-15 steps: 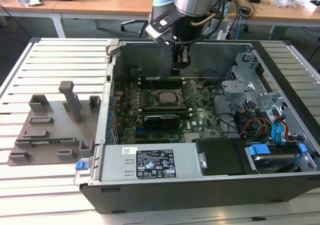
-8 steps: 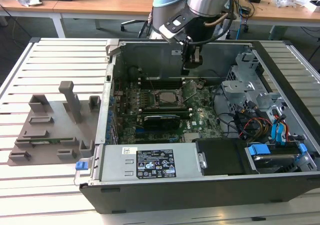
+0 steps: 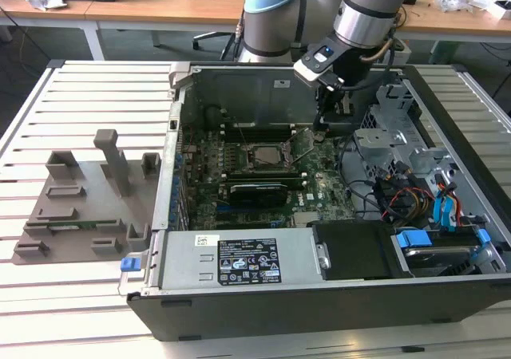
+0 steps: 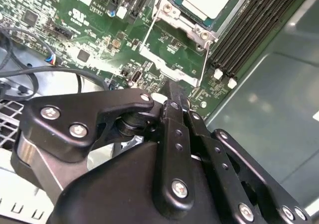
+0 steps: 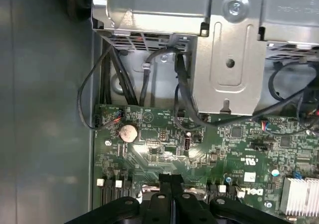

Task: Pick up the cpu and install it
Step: 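Close the cpu cover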

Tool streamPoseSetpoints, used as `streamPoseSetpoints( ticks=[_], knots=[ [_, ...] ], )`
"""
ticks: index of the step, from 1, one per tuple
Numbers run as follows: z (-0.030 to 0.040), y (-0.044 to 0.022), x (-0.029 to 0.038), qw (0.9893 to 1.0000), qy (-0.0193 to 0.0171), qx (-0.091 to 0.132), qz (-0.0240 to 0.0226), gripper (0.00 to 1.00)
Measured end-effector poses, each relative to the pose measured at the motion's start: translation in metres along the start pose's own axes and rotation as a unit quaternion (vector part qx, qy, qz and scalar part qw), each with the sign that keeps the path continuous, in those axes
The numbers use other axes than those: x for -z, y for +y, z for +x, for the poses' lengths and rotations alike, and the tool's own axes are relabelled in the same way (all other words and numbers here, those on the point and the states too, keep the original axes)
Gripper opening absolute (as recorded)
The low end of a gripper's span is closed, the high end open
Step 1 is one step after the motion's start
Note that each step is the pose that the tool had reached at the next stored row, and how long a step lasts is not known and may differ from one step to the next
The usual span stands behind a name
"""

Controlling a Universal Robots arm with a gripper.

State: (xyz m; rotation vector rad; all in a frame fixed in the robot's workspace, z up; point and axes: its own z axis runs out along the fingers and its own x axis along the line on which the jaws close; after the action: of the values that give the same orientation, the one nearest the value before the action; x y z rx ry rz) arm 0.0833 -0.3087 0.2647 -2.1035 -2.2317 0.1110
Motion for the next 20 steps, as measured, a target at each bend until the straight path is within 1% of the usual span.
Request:
streamPoseSetpoints(
  ticks=[1,4,6,7,12,14,15,17,20],
  knots=[
    [0.0009,0.0016,-0.0032,1.0,-0.0002,0.001,0.0,0.11],
    [0.001,0.0042,-0.0093,1.0,-0.0002,0.002,0.0001,0.11],
    [0.0008,0.0047,-0.0144,1.0,-0.0002,0.002,0.0004,0.11],
    [0.0005,0.0042,-0.0152,1.0,-0.0001,0.002,0.0004,0.11],
    [0.0006,-0.0044,-0.0161,1.0,-0.0001,0.002,0.0004,0.11],
    [0.0008,-0.0086,-0.0166,1.0,0.0,0.002,0.0004,0.11],
    [0.001,-0.0131,-0.0171,1.0,0.0,0.002,0.0004,0.11],
    [0.0011,-0.0156,-0.0173,1.0,0.0,0.002,0.0004,0.11],
    [0.0015,-0.0224,-0.018,1.0,0.0,0.002,0.0004,0.11]
  ],
)
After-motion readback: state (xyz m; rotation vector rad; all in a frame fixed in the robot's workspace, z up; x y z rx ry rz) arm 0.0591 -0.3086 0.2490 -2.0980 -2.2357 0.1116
